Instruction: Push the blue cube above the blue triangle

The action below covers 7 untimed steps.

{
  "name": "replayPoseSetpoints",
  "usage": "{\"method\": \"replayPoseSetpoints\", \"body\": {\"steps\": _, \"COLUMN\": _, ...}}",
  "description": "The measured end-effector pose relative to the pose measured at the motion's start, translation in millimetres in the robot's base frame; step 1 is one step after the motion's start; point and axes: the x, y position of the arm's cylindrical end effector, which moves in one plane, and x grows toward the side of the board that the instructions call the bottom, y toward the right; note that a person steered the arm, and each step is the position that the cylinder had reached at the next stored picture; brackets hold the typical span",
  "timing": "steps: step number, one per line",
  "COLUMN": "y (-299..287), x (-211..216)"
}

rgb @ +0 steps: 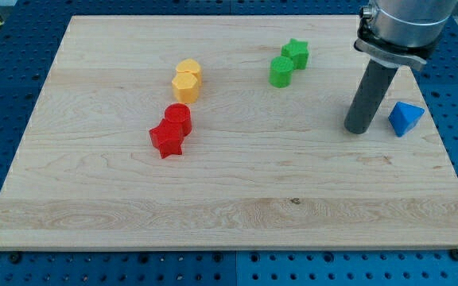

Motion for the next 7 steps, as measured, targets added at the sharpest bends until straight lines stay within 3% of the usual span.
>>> {"method": "replayPoseSetpoints", "body": {"steps": 7, "y": 4, "x": -28}}
